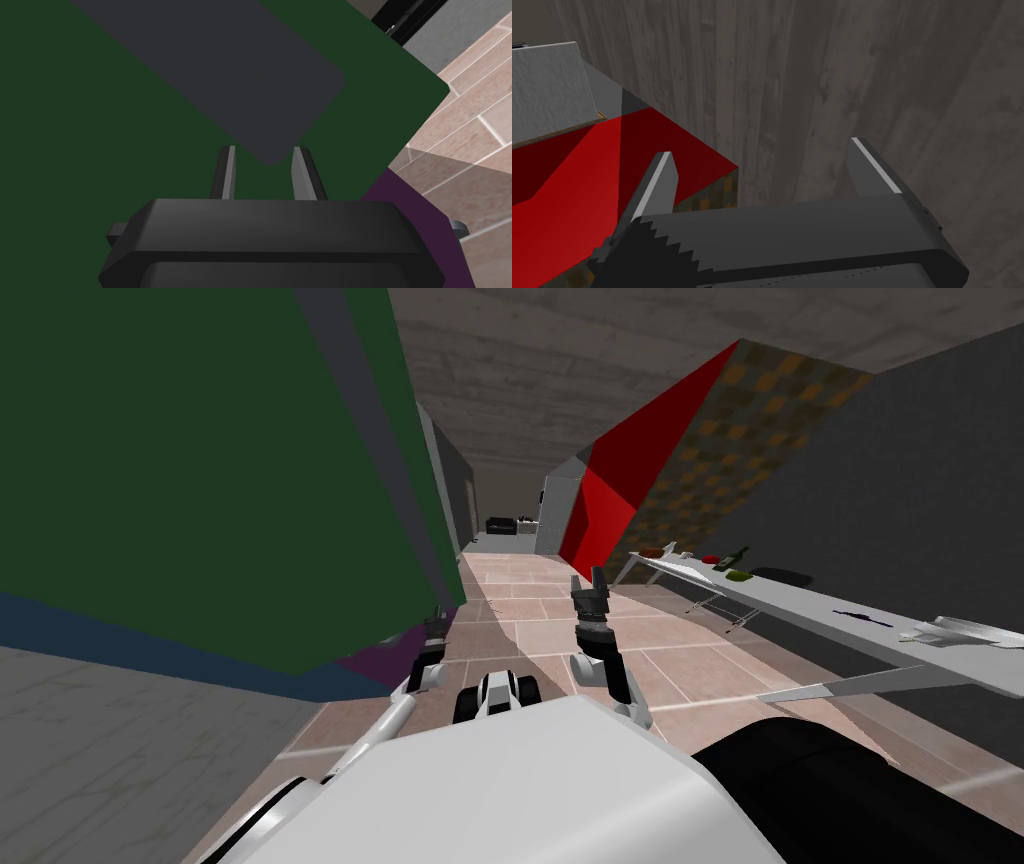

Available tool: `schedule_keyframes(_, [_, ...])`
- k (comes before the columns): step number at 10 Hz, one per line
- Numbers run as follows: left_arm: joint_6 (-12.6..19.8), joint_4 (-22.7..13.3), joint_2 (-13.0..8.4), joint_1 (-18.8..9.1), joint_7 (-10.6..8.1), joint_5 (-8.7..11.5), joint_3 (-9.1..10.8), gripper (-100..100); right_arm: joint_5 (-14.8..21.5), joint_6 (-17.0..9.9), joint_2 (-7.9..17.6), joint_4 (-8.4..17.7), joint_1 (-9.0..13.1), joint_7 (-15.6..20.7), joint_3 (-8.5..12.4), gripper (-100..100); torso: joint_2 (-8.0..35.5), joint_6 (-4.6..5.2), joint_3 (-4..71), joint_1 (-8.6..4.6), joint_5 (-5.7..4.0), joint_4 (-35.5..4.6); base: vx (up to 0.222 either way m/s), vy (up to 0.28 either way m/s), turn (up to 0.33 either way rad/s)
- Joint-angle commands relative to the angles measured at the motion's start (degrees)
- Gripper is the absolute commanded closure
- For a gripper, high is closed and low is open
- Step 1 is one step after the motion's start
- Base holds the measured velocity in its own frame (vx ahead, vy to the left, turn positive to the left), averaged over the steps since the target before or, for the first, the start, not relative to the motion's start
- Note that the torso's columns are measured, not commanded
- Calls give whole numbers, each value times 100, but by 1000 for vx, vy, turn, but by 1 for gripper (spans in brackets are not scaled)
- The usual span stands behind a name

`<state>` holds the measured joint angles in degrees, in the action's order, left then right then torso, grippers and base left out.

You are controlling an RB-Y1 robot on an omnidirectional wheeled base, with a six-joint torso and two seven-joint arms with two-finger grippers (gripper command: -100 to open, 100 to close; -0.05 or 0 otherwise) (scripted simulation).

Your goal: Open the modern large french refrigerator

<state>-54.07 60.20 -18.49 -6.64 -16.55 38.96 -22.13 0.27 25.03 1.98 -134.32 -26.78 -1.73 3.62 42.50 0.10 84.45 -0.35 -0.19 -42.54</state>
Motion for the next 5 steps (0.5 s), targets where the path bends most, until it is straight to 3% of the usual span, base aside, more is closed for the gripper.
schedule_keyframes(1, [41, 261, -84, -5, -124, -83, -282, 100, 0, 0, 0, 0, 0, 0, 0, 0, 0, 8, 1, -5, -4, -7, -204, 104, -108])
schedule_keyframes(2, [47, 316, -115, -8, -184, -114, -393, 100, 0, 0, 0, 0, 0, 0, 0, 0, 3, 16, -2, -10, -5, -11, -212, 93, -103])
schedule_keyframes(3, [333, 329, -126, -105, -106, -24, -208, -100, 0, 0, 0, 0, 0, 0, 0, 0, 14, 23, -6, -23, -9, -19, -129, 45, 16])
schedule_keyframes(5, [543, 392, -154, -239, -109, 15, -123, -100, 0, 1, -2, -1, -2, 0, -1, 0, -45, -8, 25, -5, -6, 0, -53, -32, 46])
